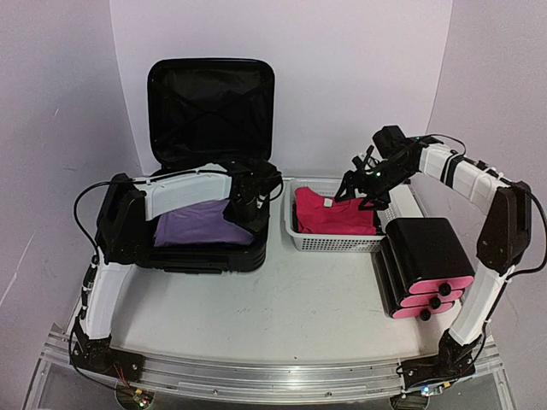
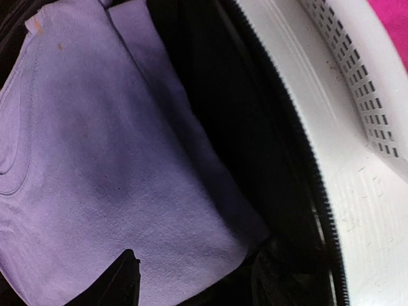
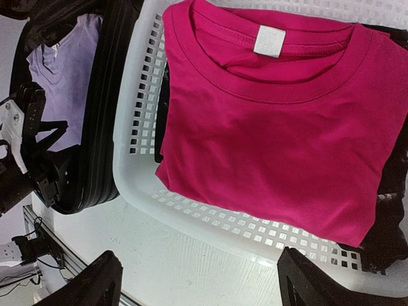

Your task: Open, take out, and arrange the luggage

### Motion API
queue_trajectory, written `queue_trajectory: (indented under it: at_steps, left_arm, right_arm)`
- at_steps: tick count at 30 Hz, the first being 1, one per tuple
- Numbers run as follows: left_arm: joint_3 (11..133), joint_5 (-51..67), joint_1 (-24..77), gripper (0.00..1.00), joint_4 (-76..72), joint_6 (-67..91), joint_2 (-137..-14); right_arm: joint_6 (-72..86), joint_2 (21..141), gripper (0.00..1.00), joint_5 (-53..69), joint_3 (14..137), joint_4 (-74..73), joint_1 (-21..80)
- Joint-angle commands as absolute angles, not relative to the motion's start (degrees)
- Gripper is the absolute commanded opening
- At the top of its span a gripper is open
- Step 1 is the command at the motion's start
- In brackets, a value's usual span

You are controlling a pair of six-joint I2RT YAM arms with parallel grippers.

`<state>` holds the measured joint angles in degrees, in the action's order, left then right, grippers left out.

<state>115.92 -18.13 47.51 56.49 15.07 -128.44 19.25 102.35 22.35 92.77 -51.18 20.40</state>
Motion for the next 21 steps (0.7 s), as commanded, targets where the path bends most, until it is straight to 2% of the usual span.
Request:
queue_trajectory:
  at_steps: [1, 5, 15, 19, 21]
  left_arm:
    - [118.36, -17.47, 47.11, 0.58, 57.76, 17.08, -128.59]
    - [117.94, -15.25, 47.11, 0.58, 57.62, 18.79, -129.95]
    - [115.7, -20.06, 47.11, 0.74, 57.06, 18.01, -133.71]
    - [114.65, -22.63, 47.12, 0.74, 56.57, 16.66, -135.04]
    - [114.17, -23.7, 47.07, 0.7, 56.43, 16.15, -135.66]
  right_arm:
    - [20.45, 98.66, 0.86, 24.34, 91.3, -48.22, 20.94]
    - [21.21, 98.98, 0.86, 24.58, 90.7, -47.51, 21.5]
    - [22.24, 100.82, 0.86, 24.48, 92.33, -47.15, 23.73]
    - [22.96, 101.87, 0.86, 24.43, 93.47, -47.15, 24.98]
    - [23.38, 102.44, 0.86, 24.2, 94.4, -47.03, 26.02]
